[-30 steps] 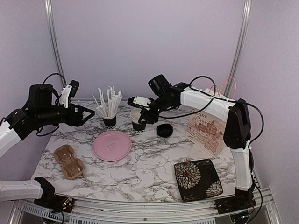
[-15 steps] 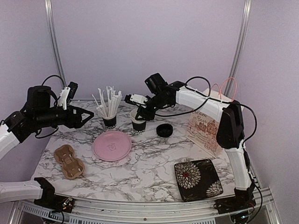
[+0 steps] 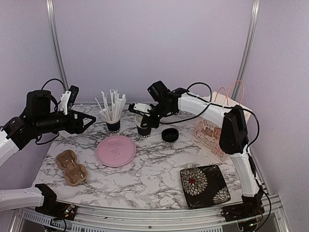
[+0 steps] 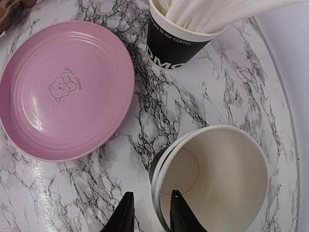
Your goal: Pack the takeout coffee
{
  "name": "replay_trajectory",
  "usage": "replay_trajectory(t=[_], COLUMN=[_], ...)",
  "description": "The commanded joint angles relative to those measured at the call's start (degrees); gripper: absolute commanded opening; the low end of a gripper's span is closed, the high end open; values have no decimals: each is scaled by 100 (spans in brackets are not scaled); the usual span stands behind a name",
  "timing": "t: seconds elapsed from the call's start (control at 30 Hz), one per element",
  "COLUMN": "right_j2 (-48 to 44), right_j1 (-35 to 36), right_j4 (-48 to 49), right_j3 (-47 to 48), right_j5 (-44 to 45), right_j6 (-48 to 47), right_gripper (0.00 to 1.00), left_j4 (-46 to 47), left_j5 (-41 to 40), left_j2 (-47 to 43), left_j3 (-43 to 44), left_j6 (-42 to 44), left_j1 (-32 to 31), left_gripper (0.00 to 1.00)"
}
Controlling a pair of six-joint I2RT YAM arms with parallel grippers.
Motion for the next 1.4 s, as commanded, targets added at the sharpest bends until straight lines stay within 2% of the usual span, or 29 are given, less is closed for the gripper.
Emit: replay_trajectory(t=[0.0, 0.4, 0.57, 0.63, 0.73, 0.77, 0.8, 0.83, 0.87, 0.93, 0.97, 1.0, 1.07, 1.1, 1.13, 1.2, 1.27, 1.37], right_j2=[70, 7, -355, -431, -378, -416, -332, -194, -233, -283, -158, -105, -299, -350, -385, -488, -458, -394], right_j1=[46, 56, -6, 75, -58, 25, 151, 173, 46, 82, 31, -65, 94, 152, 87, -16, 43, 14], right_j4=[-74, -48, 75, 345, 172, 364, 162, -222, -184, 69, -251, -350, 55, 18, 9, 389, 459, 400], right_j3=[250, 342, 585, 495, 648, 482, 475, 786, 831, 570, 793, 1048, 541, 466, 462, 302, 296, 335], right_j5=[58, 99, -230, 434, -252, 175, 386, -52, -625, -301, -652, -956, -92, -113, -505, -639, -268, -431], right_j6=[-21, -34, 50, 55, 215, 188, -45, -89, 102, 165, 53, 166, 48, -150, -38, 518, 539, 771], right_gripper=[22, 0, 0, 0, 0, 0, 0, 0, 0, 0, 0, 0, 0, 0, 0, 0, 0, 0], left_j4=[37, 38, 44, 45, 73, 90, 111, 157, 211, 376, 517, 647, 912, 1101, 1358, 1994, 2751, 3435], left_j5=[1, -21, 4, 41, 96, 98, 92, 90, 59, -42, -118, -264, -820, -1189, -1807, -2662, -3243, -3841], left_j2=[-59, -28, -4, 52, 162, 195, 236, 261, 287, 329, 357, 405, 501, 532, 546, 525, 562, 856], left_j3=[-82, -134, -153, -136, -85, -71, -62, -56, -52, -86, -135, -170, -230, -291, -411, -867, -1330, -1679], left_j6=[31, 53, 67, 67, 33, 8, -21, -60, -117, -302, -445, -691, -1176, -1470, -1784, -2610, -3422, -4308], left_j1=[-20, -20, -20, -20, -41, -57, -74, -99, -130, -207, -256, -317, -505, -648, -809, -1181, -1385, -1619], left_gripper=[76, 76, 76, 75, 74, 74, 74, 74, 74, 73, 73, 73, 72, 72, 71, 71, 69, 63])
